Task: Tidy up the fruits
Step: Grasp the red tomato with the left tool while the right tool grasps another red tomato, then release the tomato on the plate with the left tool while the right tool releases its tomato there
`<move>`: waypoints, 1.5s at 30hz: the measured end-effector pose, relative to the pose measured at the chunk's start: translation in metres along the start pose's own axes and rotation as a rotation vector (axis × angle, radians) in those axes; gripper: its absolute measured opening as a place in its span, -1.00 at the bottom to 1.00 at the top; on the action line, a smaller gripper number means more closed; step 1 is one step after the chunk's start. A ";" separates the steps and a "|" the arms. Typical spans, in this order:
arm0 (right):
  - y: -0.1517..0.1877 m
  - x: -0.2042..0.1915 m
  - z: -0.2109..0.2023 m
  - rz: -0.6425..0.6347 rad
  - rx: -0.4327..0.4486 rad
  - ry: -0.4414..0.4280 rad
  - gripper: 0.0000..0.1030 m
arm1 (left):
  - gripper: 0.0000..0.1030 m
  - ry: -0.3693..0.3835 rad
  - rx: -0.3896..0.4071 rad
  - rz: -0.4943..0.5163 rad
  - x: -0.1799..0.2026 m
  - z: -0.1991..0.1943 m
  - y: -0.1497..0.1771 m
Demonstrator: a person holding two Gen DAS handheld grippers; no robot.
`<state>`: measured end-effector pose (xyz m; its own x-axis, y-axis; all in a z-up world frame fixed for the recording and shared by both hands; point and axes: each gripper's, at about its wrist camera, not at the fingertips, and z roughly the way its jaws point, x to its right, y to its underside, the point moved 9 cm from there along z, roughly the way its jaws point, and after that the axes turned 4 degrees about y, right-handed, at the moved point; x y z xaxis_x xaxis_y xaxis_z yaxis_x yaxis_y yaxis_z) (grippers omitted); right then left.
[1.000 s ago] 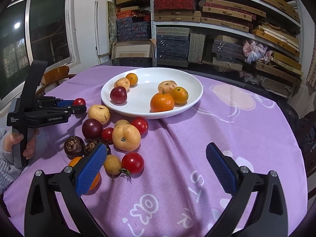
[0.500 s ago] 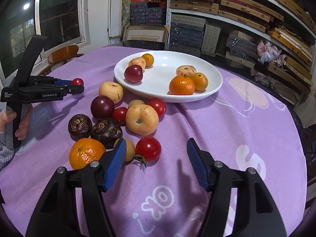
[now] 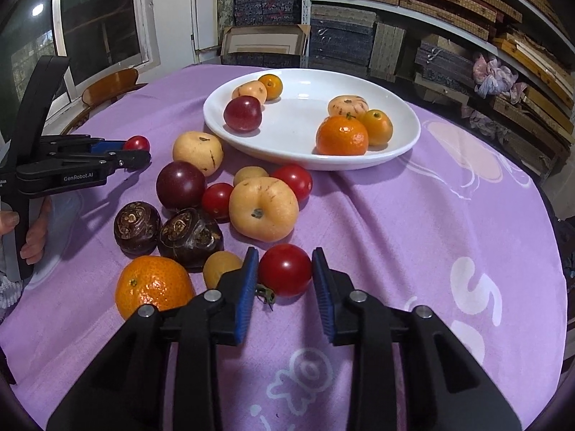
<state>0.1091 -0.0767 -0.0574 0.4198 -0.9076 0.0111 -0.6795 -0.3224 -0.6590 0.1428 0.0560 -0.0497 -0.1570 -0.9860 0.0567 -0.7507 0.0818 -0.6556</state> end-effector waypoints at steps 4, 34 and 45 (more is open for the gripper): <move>0.006 0.009 0.005 0.032 -0.038 -0.020 -0.41 | -0.37 0.013 -0.016 0.002 0.001 0.004 -0.001; -0.141 0.026 0.069 0.017 0.015 0.063 -0.43 | -0.38 0.040 -0.019 0.078 0.070 0.091 -0.158; -0.143 0.027 0.089 0.006 0.008 0.049 -0.19 | -0.14 0.056 -0.047 0.058 0.065 0.111 -0.161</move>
<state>0.2715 -0.0311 -0.0301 0.3857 -0.9216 0.0439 -0.6772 -0.3151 -0.6650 0.3247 -0.0378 -0.0241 -0.2357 -0.9698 0.0623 -0.7684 0.1467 -0.6229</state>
